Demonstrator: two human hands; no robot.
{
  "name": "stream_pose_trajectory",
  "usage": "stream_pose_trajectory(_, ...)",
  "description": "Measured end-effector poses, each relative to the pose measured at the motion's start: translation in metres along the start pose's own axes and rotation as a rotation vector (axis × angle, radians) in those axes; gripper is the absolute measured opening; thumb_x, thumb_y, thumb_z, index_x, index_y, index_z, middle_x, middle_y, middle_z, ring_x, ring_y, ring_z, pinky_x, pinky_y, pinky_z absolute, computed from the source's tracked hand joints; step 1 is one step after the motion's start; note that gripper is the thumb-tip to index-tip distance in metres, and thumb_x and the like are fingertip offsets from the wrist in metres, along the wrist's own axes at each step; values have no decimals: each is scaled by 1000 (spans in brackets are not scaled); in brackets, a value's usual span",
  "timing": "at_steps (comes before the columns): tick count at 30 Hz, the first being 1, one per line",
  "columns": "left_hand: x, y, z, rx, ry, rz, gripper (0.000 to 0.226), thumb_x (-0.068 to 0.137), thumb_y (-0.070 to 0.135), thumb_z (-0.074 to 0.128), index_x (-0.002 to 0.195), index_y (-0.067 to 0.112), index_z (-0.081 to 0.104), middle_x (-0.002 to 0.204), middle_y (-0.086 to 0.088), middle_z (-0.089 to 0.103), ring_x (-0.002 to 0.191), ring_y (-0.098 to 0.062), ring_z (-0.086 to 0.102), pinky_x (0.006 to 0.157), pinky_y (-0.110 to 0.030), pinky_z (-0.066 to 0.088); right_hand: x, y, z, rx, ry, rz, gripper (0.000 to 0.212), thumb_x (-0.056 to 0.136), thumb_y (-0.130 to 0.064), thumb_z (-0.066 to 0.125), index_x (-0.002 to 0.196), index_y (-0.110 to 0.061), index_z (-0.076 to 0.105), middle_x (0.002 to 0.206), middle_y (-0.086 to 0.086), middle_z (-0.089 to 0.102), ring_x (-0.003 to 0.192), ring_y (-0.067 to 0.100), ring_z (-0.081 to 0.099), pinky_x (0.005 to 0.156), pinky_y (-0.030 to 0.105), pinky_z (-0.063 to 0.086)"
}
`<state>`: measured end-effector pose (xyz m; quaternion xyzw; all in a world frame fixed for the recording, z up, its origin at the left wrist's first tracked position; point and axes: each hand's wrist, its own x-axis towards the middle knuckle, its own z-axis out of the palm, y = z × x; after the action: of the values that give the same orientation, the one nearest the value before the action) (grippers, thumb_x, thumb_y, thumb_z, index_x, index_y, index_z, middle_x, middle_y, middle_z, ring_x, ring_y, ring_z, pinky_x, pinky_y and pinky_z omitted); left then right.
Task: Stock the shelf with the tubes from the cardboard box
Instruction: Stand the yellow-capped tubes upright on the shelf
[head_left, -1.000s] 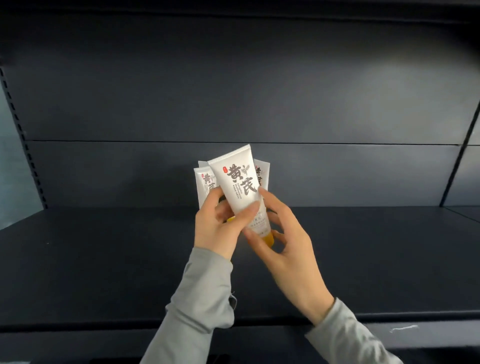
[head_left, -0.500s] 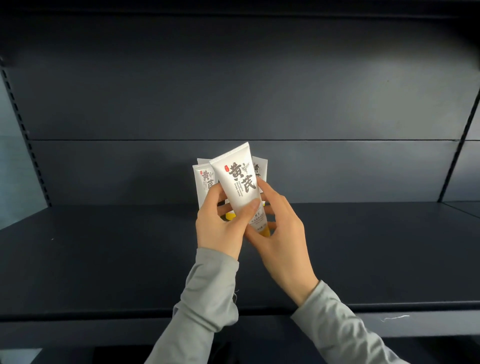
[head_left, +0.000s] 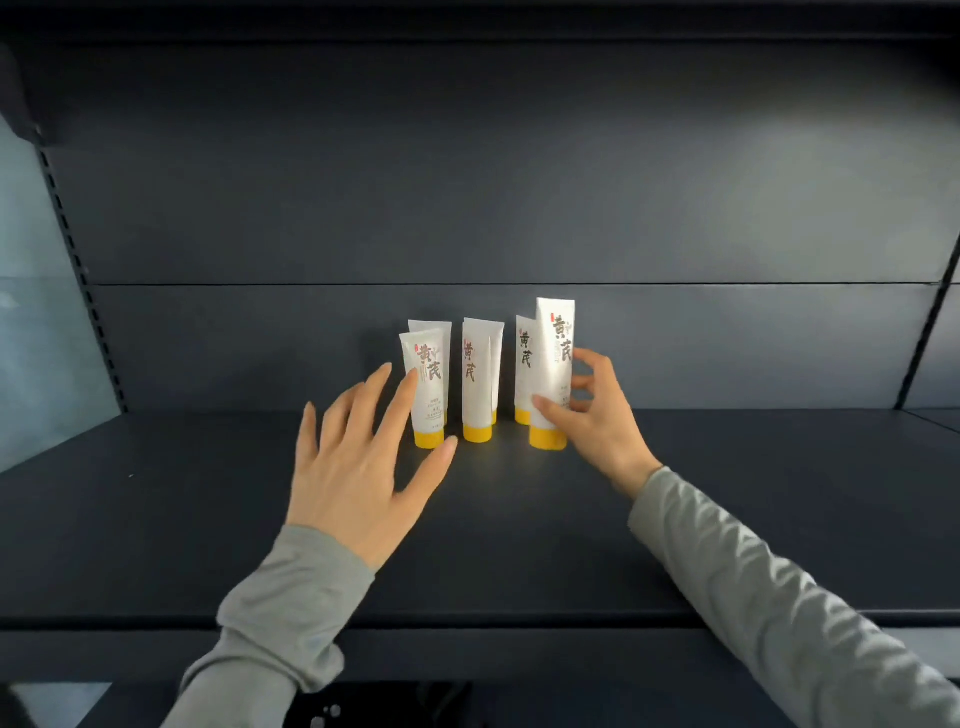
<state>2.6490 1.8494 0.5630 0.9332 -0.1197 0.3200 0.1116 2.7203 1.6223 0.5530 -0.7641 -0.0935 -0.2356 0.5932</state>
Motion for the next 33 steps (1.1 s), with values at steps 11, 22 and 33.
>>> stream_pose_trajectory(11, -17, -23, 7, 59, -81, -58, 93, 77, 75, -4, 141, 22, 36, 147, -2, 37, 132, -26, 40, 110, -54, 24, 46, 48, 13, -87, 42, 71, 63, 83, -13, 70, 133, -22, 31, 100, -15, 50, 95, 13, 56, 71, 18, 49)
stream_pose_trajectory(22, -24, -38, 10, 17, -74, -99, 92, 78, 75, 1, 140, 19, 38, 145, -4, 40, 130, -28, 42, 109, -53, 26, 59, 70, 44, -146, 22, 82, 68, 83, -14, 70, 136, -20, 28, 115, -8, 44, 99, 11, 52, 56, 12, 45)
stream_pose_trajectory(33, -11, -33, 11, -104, -63, -67, 85, 74, 70, 8, 145, 26, 26, 152, 2, 28, 137, -22, 29, 115, -47, 18, 44, 55, 26, -221, 28, 128, 63, 85, -16, 69, 136, -12, 32, 132, 7, 49, 114, 20, 54, 87, 26, 46)
